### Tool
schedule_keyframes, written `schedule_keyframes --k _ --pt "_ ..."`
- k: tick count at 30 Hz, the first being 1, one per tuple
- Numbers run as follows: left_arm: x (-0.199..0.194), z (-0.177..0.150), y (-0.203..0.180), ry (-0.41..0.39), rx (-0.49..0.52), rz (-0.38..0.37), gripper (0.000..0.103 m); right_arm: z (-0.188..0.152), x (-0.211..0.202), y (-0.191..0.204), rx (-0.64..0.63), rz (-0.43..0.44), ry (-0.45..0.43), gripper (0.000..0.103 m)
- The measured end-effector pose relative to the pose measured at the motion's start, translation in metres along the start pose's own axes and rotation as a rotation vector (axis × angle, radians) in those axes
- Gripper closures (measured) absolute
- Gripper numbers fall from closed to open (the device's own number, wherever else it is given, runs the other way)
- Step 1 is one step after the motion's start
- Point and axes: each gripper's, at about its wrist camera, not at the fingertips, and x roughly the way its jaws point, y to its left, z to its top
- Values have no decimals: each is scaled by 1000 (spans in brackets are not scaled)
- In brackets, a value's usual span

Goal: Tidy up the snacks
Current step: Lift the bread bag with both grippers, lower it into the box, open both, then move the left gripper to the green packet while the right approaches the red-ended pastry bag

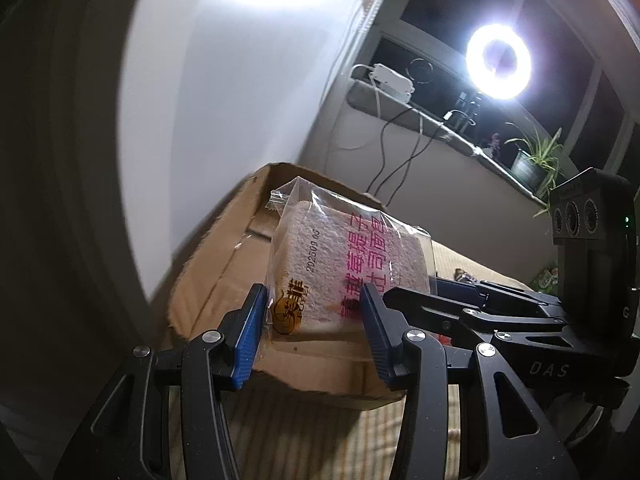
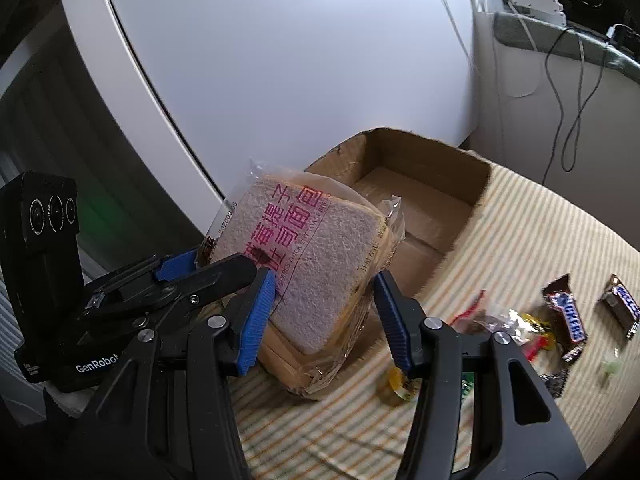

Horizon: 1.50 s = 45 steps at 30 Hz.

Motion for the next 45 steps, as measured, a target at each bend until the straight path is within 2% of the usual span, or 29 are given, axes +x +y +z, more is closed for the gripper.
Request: schedule_keyframes --k 8,16,29,33,38,42,45 --pt "6 -3 10 21 -21 13 58 4 21 -6 -1 11 31 49" --pt "8 -3 9 25 -21 23 58 2 17 -3 3 8 39 49" --pt "-6 -2 1 -22 11 62 58 1 -7 -4 -14 -38 -3 48" --pt "-10 -3 -8 -32 30 66 58 -4 -22 -9 -24 -66 -25 38" --pt "-15 -8 -25 -35 65 51 58 -15 -46 -21 -20 -99 -53 36" --pt "-16 -14 -39 -30 86 32 56 -25 -69 -36 -8 -145 -76 24" --pt "-13 -19 -51 -17 99 15 55 -34 -88 -51 12 -183 -94 22"
